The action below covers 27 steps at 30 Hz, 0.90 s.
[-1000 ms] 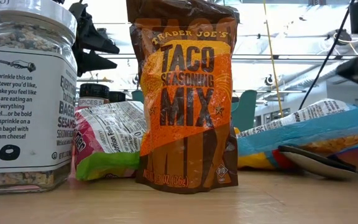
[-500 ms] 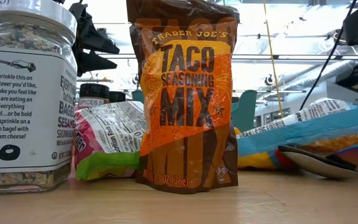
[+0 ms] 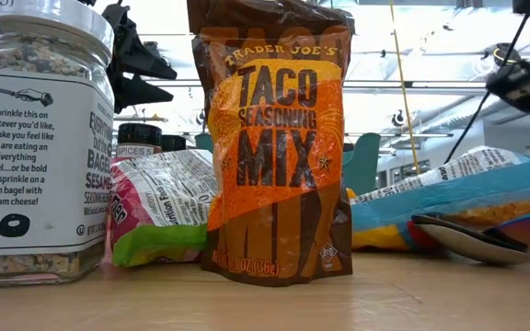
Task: Pick & Place Food Item
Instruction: Put the orange noodle pack into the green bin
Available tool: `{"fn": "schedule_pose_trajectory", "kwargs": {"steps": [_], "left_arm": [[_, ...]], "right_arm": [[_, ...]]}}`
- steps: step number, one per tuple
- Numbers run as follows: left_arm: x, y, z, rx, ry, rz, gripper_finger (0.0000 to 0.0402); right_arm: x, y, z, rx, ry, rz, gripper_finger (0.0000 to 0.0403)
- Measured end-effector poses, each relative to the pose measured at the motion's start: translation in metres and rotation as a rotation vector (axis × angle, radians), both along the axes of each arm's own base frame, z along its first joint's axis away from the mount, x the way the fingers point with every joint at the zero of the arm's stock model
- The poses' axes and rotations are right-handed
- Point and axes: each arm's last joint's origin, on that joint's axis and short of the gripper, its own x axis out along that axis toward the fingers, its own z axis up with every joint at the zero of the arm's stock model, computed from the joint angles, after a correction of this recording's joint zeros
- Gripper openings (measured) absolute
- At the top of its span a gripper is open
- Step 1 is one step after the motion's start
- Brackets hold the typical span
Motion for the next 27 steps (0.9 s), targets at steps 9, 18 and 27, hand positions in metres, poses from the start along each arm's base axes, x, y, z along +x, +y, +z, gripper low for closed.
{"fn": "schedule_pose_trajectory", "kwargs": {"steps": [9,18,27], "left_arm": [[0.000,0.000,0.000,0.000,-0.001,0.000,0.0276],[0.000,0.000,0.000,0.000,-0.002,0.000,0.0276],[0.000,0.000,0.000,0.000,-0.002,0.001,0.0276]], "right_arm": [[0.007,0.002,0.039,0.059,-0.394,0.186,0.0000],[0.035,-0.018,0.054,-0.054,-0.704,0.165,0.0000],[0.080,-0.078,0.041,-0.174,-0.886,-0.111,0.0000]]}}
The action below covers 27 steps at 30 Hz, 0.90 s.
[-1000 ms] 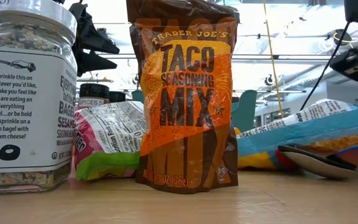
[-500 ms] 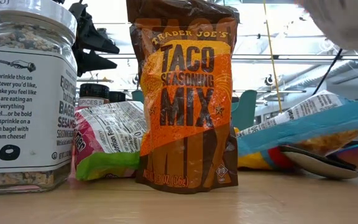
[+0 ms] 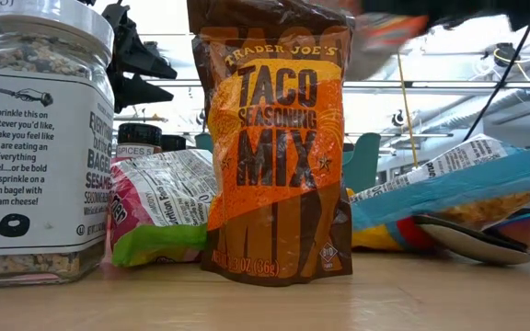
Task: Pick & Place Food Item
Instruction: Put the orange noodle pack into the green bin, then put the light blue noodle pack into the green bin
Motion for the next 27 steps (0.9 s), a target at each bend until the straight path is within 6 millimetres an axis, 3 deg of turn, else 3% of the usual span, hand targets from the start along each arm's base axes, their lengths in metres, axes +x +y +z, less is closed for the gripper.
{"fn": "schedule_pose_trajectory", "kwargs": {"steps": [5,8,11,16,27], "left_arm": [[0.000,0.000,0.000,0.000,0.000,0.000,0.0276],[0.000,0.000,0.000,0.000,0.001,0.000,0.0276],[0.000,0.000,0.000,0.000,0.002,0.000,0.0276],[0.000,0.000,0.000,0.000,0.002,-0.001,0.0276],[0.000,0.000,0.000,0.000,0.002,-0.002,0.0276]], "right_arm": [[0.025,-0.047,-0.010,0.057,-0.103,-0.289,0.0000],[0.038,-0.072,-0.029,0.150,-0.115,-0.511,0.0000],[0.045,-0.089,-0.051,0.200,-0.082,-0.626,0.0002],[0.050,-0.096,-0.069,0.189,-0.025,-0.652,0.0031],[0.051,-0.090,-0.067,0.140,0.022,-0.492,0.0166]]}}
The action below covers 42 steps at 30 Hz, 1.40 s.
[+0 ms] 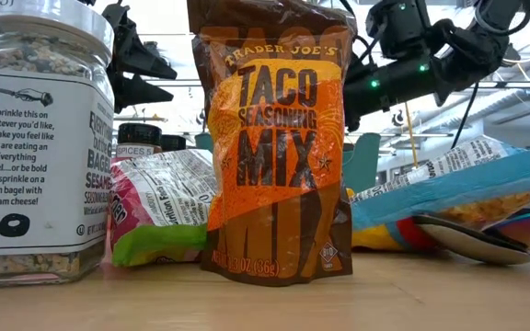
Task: Pick & Place Food Item
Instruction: Put the light blue noodle pack into the green bin
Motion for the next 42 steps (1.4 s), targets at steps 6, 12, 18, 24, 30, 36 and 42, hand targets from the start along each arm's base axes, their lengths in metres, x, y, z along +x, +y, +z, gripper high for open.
{"fn": "schedule_pose_trajectory", "kwargs": {"steps": [6,12,18,24,30,36,42], "left_arm": [[0.000,0.000,0.000,0.000,-0.001,0.000,0.0276],[0.000,0.000,0.000,0.001,-0.002,0.001,0.0276],[0.000,-0.001,0.000,0.000,-0.001,-0.007,0.0276],[0.000,-0.001,0.000,0.004,0.005,-0.011,0.0276],[0.000,-0.001,0.000,0.007,0.006,-0.011,0.0276],[0.000,-0.001,0.000,0.000,0.003,-0.009,0.0276],[0.000,-0.001,0.000,0.000,0.003,-0.009,0.0276]], "right_arm": [[0.007,-0.001,0.008,-0.005,0.160,0.114,0.0214],[0.019,-0.017,0.020,-0.047,0.483,0.116,0.0216],[0.019,-0.034,0.014,-0.054,0.518,0.150,0.0196],[0.010,-0.025,0.027,-0.050,0.521,0.178,0.0184],[-0.004,0.018,0.056,-0.057,0.467,0.293,0.0187],[-0.021,0.078,0.063,-0.097,0.450,0.498,0.0202],[-0.039,0.128,0.037,-0.108,0.529,0.670,0.0229]]}}
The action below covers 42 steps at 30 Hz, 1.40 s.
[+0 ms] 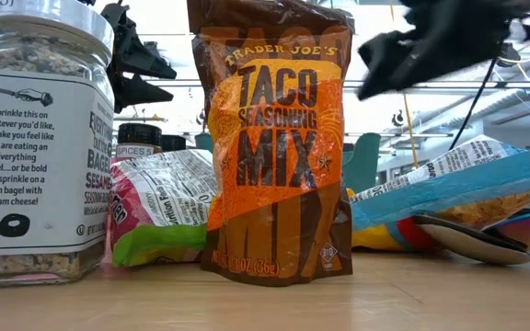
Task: Pick & Place Food Item
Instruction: Put the light blue noodle pack into the green bin
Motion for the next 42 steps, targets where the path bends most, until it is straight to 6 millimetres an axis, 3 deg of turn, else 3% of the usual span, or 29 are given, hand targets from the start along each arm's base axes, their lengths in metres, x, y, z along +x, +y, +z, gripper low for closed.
{"fn": "schedule_pose_trajectory", "kwargs": {"steps": [5,10,15,25,36,42], "left_arm": [[0.000,0.000,0.000,0.000,-0.001,0.000,0.0276],[0.000,0.000,0.001,0.000,-0.005,0.001,0.0276],[0.000,0.000,0.000,0.000,-0.005,0.001,0.0276],[0.000,0.000,0.000,0.000,-0.005,0.001,0.0276],[0.000,0.000,0.000,-0.001,-0.004,0.001,0.0276],[0.000,0.000,0.000,0.000,-0.004,0.000,0.0276]], "right_arm": [[-0.014,0.025,-0.017,-0.010,0.057,0.089,0.0235],[-0.024,0.038,-0.027,-0.034,0.086,0.134,0.0226],[-0.030,0.036,-0.037,-0.124,0.078,0.063,0.0216],[-0.036,0.036,-0.045,-0.133,0.098,0.076,0.0183],[-0.029,0.040,-0.064,-0.161,0.141,0.079,0.0158],[-0.026,0.041,-0.061,-0.136,0.100,0.079,0.0125]]}}
